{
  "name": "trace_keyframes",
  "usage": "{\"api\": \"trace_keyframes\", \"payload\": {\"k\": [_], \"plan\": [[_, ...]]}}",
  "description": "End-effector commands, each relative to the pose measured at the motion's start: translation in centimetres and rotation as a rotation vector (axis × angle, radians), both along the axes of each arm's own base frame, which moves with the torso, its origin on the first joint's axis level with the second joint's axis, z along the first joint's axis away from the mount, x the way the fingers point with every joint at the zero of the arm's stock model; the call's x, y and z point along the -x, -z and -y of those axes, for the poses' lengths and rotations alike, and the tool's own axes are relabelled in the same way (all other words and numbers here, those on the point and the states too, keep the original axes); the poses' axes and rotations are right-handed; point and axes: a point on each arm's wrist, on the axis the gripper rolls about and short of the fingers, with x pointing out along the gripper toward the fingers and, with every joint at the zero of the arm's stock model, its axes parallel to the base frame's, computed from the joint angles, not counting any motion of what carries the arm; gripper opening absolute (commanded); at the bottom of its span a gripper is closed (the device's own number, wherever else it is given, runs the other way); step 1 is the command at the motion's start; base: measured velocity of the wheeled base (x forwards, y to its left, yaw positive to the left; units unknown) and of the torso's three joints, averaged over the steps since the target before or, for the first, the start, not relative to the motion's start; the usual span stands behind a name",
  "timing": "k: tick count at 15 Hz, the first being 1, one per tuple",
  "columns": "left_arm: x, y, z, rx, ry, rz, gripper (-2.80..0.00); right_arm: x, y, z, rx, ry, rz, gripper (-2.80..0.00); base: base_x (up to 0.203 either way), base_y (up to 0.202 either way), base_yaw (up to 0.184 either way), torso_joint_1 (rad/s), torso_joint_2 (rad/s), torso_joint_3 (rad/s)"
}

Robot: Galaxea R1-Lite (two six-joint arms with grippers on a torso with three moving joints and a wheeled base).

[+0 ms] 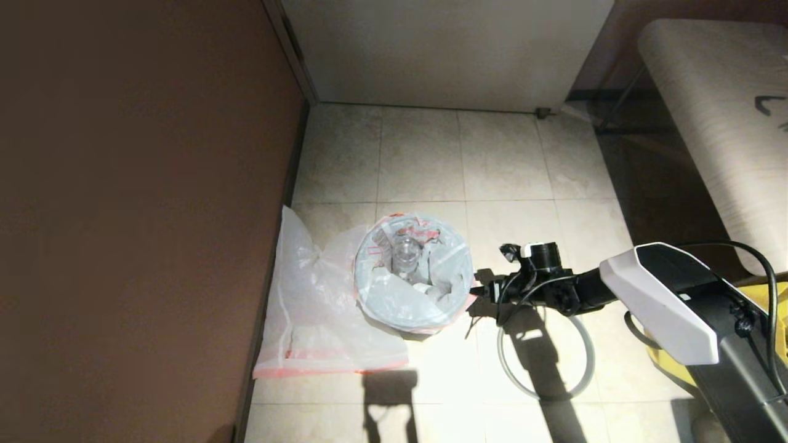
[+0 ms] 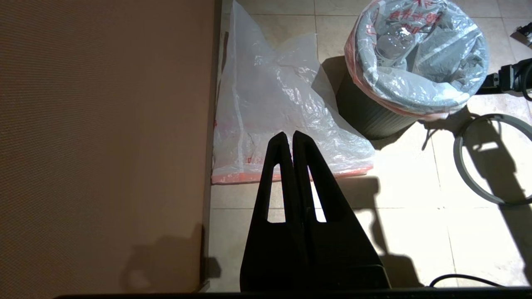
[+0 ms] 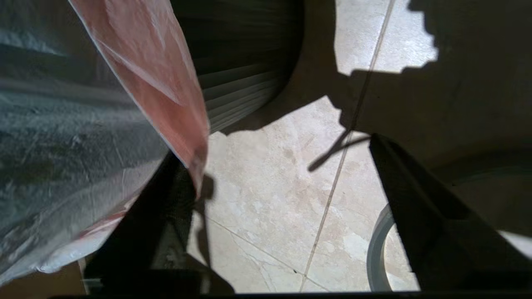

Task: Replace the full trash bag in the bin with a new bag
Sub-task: Place the trash bag on the floor

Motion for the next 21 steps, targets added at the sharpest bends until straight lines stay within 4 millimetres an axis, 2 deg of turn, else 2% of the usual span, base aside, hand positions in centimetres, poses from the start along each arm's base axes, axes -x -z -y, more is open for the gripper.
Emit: {"api": "trace_keyframes", "payload": {"k": [1,6,11,14,19,21], "plan": [[0.0,0.0,0.0,0.001,-0.002,0.001,-2.80,0.0,0.3,-0.1,-0.001,-0.002,-0.006,-2.80,0.000,0.000,0.000,0.000,0.00,0.000],[0.0,0.0,0.0,0.001,-0.002,0.001,-2.80,0.0,0.3,-0.1,-0.012,-0.014,-0.011,-2.80,0.000,0.000,0.000,0.000,0.00,0.000],[0.0,0.0,0.0,0.001,-0.002,0.001,-2.80,0.0,-1.1,0.6,-0.143,-0.072,-0.055,-2.80,0.000,0.000,0.000,0.000,0.00,0.000],[0.0,0.0,0.0,0.001,-0.002,0.001,-2.80,0.0,-2.3,2.2,-0.299,-0.147,-0.132,-2.80,0.000,0.000,0.000,0.000,0.00,0.000],[0.0,0.0,0.0,0.001,-0.002,0.001,-2.80,-0.3,-4.3,7.0,-0.594,-0.265,-0.314,-2.80,0.000,0.000,0.000,0.000,0.00,0.000],[0.0,0.0,0.0,0.001,-0.002,0.001,-2.80,-0.2,-4.4,7.3,-0.631,-0.323,-0.344,-2.80,0.000,0.000,0.000,0.000,0.00,0.000]]}}
